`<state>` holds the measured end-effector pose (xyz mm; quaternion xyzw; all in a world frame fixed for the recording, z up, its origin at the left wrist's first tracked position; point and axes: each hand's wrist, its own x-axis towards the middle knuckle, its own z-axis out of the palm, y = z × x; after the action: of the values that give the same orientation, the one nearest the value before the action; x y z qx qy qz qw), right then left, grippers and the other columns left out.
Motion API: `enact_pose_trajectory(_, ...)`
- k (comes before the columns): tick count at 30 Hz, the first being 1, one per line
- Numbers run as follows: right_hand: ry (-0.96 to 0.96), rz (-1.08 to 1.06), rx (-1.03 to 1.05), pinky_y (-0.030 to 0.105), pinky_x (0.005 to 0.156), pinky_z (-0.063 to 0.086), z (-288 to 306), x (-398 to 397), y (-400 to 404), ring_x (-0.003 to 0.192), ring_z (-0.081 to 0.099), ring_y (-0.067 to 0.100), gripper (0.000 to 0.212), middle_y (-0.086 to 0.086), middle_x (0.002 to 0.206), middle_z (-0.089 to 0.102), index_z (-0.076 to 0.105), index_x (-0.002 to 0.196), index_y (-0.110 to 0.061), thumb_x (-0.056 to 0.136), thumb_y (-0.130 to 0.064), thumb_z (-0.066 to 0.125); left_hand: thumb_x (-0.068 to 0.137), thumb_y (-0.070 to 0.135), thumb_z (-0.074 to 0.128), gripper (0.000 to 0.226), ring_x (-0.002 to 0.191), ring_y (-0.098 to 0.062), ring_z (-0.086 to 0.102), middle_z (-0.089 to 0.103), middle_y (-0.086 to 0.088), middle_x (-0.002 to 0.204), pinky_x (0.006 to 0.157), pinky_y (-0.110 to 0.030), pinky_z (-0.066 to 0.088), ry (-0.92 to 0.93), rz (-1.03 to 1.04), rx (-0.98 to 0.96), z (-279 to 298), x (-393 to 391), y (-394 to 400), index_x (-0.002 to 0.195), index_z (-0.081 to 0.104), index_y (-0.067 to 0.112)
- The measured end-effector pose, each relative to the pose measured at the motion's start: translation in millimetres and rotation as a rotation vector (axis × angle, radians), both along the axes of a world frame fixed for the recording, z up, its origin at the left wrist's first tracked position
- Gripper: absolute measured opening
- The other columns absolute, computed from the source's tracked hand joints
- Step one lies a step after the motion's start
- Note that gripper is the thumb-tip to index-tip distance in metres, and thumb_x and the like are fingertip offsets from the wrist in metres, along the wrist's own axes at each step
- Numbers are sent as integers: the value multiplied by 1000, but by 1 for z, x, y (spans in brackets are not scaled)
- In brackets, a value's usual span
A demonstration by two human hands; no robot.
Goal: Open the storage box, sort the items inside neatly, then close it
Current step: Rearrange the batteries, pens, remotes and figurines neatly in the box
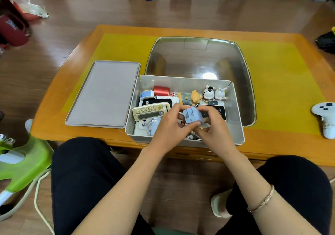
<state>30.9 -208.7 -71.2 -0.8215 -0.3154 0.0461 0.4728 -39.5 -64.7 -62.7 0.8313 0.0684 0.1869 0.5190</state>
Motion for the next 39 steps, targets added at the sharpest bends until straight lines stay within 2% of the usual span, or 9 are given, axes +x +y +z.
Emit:
enact_pose_trajectory(2,-73,1,-31,5,77,46,0,-1,3,104,46,-8,53,-12,119,47,51,120,-26,75,-18,78,76,32,78,35,74,3,58,61,20,81,60,-9,43,20,109,-55,1,2,-1,97,50,28)
enact_pose_trajectory(5,-107,-13,-88,19,79,52,-1,-4,4,97,52,2,42,-5,111,59,60,117,-16,78,-24,76,76,41,77,38,68,-3,58,61,12,75,62,-18,48,60,186,-14,4,5,-2,103,51,33)
enact_pose_trajectory(8,50,-22,-12,29,77,54,2,-2,-1,95,60,11,38,-3,110,64,59,122,-14,87,-26,66,79,33,76,37,60,-4,58,59,8,68,56,-15,48,24,109,-88,4,5,0,109,53,33)
enact_pose_trajectory(11,317,28,104,30,66,58,8,3,-5,90,63,12,40,-3,117,61,50,135,-20,96,-24,53,84,24,72,39,72,1,61,60,10,90,59,-11,48,9,45,-96,3,4,1,119,54,25)
enact_pose_trajectory(15,383,34,151,32,65,58,10,4,-9,83,61,17,36,2,119,57,52,134,-26,99,-24,46,87,22,69,53,99,4,57,53,9,122,67,-14,51,17,-6,-59,4,2,4,134,46,24)
enact_pose_trajectory(25,477,43,230,38,66,60,15,8,-12,93,62,30,23,5,114,52,57,117,-24,97,-18,49,80,17,76,41,98,-6,59,63,0,112,67,-10,49,-120,54,88,-1,-1,3,118,61,11)
enact_pose_trajectory(30,552,150,89,25,69,57,16,14,-12,82,68,23,35,3,117,50,54,120,-30,89,-16,63,80,16,76,36,89,-5,56,64,-6,107,66,-6,48,-220,65,225,-3,-3,-4,113,65,6)
enact_pose_trajectory(34,406,176,-101,18,71,54,16,18,-10,98,57,12,55,-8,113,53,50,118,-35,76,-8,75,80,20,76,37,87,-6,56,64,-6,103,66,-10,50,-228,70,252,-7,-3,-6,112,65,4)
enact_pose_trajectory(39,359,166,-91,20,74,55,12,18,-8,102,56,11,48,-3,115,55,51,123,-25,82,-15,72,82,23,75,39,93,-8,58,65,-6,107,76,-22,54,-210,76,283,-9,-3,-6,115,65,6)
